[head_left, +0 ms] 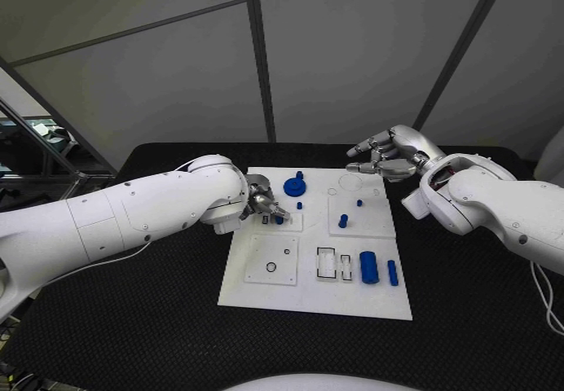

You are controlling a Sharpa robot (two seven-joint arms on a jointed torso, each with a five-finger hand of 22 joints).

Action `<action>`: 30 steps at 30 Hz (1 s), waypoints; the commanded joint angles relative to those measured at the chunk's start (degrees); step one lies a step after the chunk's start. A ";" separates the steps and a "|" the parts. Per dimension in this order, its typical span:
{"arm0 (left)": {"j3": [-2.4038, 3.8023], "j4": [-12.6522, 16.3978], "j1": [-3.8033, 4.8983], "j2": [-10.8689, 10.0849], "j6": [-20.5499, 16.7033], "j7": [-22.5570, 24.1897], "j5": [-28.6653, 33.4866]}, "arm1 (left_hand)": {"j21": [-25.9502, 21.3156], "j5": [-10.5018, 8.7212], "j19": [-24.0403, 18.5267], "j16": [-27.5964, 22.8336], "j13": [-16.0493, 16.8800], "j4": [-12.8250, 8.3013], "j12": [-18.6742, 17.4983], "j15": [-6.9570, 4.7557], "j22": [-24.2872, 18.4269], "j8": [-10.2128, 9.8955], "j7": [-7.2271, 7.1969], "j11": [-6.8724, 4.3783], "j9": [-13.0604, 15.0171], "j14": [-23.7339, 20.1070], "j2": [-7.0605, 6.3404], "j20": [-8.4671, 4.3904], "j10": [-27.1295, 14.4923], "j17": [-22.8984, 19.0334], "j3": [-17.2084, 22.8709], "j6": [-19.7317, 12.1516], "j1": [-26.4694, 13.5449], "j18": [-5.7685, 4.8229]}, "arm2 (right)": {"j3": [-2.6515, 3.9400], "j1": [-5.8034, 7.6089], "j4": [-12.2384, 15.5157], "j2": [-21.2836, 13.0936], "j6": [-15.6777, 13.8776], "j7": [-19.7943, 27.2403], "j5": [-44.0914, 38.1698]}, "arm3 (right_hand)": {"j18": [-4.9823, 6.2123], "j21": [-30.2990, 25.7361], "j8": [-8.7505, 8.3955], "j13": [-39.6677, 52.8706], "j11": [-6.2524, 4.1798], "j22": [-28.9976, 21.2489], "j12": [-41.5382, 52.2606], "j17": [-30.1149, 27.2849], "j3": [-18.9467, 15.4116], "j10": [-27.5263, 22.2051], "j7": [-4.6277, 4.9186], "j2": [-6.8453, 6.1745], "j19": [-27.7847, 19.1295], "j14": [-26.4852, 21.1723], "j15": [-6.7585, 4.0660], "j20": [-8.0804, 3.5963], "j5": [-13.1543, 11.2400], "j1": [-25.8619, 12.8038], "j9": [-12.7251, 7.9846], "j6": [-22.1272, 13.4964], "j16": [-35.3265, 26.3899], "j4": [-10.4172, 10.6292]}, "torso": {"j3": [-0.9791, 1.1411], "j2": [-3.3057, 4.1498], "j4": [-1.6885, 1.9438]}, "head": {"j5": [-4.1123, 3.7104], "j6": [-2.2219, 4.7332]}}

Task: Assemble the parts on the task board

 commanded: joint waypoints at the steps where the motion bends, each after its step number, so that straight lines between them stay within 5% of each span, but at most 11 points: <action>1: 0.04 -0.09 0.07 0.10 0.70 -0.19 -0.28 | 0.35 -0.17 0.33 0.35 9.34 0.52 0.33 -0.37 0.17 -0.39 0.02 -0.24 0.15 5.50 -0.03 -0.03 1.87 13.47 -0.11 0.65 -0.55 1.55 | 0.03 0.11 0.03 0.05 0.40 0.24 -0.11 | 0.63 -0.32 -0.08 -0.01 -0.01 -0.05 -0.01 0.01 0.25 -0.21 0.06 0.28 -0.33 0.48 -0.07 -0.10 0.32 -0.36 0.09 0.21 -0.26 0.06 | -0.01 0.00 0.03 | -0.02 -0.04; 30: 0.05 0.43 0.06 -0.36 0.44 -0.18 -1.37 | 1.11 -1.39 1.03 1.09 10.04 3.15 1.56 -0.69 1.66 -0.69 -0.22 -0.40 1.75 5.71 -2.72 -0.32 2.54 14.23 -2.72 2.15 -0.59 1.29 | 0.03 0.10 -0.06 -0.01 0.58 0.23 -0.11 | 0.63 -0.32 -0.08 -0.01 -0.01 -0.05 -0.01 0.01 0.25 -0.21 0.06 0.28 -0.33 0.48 -0.07 -0.10 0.32 -0.36 0.09 0.21 -0.26 0.06 | -0.02 -0.03 0.04 | -0.02 -0.17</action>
